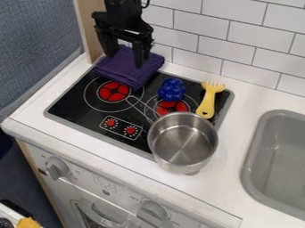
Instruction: Moved the yellow pastry brush on top of violet cloth
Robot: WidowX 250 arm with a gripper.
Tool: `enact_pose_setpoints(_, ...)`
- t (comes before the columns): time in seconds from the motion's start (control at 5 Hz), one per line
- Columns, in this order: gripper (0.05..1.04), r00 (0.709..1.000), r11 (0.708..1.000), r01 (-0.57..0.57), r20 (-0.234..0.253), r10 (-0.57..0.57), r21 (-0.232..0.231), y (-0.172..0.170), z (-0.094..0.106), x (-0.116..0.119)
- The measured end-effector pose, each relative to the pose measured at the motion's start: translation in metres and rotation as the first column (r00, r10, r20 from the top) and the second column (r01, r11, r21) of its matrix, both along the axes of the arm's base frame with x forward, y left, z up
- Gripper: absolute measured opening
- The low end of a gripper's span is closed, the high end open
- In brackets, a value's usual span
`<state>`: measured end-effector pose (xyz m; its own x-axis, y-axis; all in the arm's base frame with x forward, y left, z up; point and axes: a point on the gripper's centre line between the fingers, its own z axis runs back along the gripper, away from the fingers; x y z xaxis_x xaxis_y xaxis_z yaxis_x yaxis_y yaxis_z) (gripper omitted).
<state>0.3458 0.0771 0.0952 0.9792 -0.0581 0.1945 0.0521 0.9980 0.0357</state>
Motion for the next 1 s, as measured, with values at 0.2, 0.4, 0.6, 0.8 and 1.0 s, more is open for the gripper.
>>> enact_pose_setpoints(0.2, 0.999, 1.000, 1.000, -0.007, -0.028, 0.007, -0.007, -0.001, -0.010, -0.001)
enact_pose_setpoints(0.4, 0.999, 0.999, 0.999, 0.046, -0.024, -0.047, -0.030, -0.046, -0.014, 0.017)
enact_pose_setpoints(0.6, 0.999, 0.999, 0.998, 0.039, -0.023, -0.040, -0.050, -0.089, -0.021, 0.034)
enact_pose_setpoints(0.8, 0.999, 0.998, 0.997, -0.005, -0.067, 0.000, -0.072, -0.113, -0.040, 0.050)
enact_pose_setpoints(1.0, 0.999, 0.990, 0.995, -0.065, -0.130, 0.055, -0.075, -0.123, -0.066, 0.058)
